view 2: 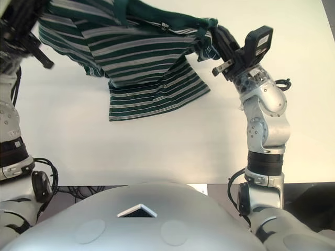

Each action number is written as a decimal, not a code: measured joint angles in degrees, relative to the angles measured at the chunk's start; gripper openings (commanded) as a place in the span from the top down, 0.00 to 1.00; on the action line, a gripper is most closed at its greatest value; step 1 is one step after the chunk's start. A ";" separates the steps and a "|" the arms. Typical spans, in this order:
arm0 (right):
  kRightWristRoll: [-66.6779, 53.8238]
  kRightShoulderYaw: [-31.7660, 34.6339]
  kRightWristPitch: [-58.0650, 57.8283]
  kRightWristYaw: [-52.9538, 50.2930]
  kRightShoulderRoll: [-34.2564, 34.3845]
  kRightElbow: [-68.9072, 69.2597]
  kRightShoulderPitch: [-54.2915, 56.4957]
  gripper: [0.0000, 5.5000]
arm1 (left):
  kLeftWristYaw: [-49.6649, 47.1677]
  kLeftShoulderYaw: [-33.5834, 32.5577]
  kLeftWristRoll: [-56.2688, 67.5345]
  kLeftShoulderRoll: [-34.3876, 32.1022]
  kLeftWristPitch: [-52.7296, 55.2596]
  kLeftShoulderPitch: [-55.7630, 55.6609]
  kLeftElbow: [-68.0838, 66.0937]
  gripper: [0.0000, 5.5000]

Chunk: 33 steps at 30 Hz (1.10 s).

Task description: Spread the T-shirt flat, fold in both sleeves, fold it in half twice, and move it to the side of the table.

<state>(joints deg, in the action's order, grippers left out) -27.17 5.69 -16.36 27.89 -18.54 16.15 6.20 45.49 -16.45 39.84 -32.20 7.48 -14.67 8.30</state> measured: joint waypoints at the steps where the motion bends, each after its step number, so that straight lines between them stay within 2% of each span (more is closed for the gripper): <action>1: -0.02 0.12 -0.47 -0.33 -0.13 1.02 0.13 1.00 | -0.96 -0.52 0.18 0.51 0.43 -1.11 -1.01 1.00; 7: 0.01 0.54 -3.41 -0.50 -1.18 5.10 1.09 1.00 | -3.86 -0.38 -1.48 1.46 1.28 -5.79 -6.07 1.00; 11: 0.27 1.07 -4.60 0.43 -3.82 4.69 3.97 1.00 | -5.19 2.90 -5.44 2.30 1.60 -10.17 -10.49 1.00; 19: 6.81 0.24 -3.74 7.24 -15.22 -4.19 19.14 1.00 | -5.80 8.29 -15.56 4.07 -0.97 -31.53 -34.58 1.00; 27: 23.86 -8.77 12.14 15.25 -22.83 -32.24 37.03 1.00 | -7.36 9.99 -25.59 7.28 -13.01 -52.96 -66.58 1.00; 33: 33.07 -14.09 25.56 16.25 -22.38 -56.20 50.60 1.00 | -13.18 9.30 -29.73 7.95 -15.46 -62.80 -79.61 1.00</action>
<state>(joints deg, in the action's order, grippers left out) 5.90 -8.40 9.20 44.15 -40.93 -40.05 56.80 32.31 -7.16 10.11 -24.25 -7.97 -77.47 -71.32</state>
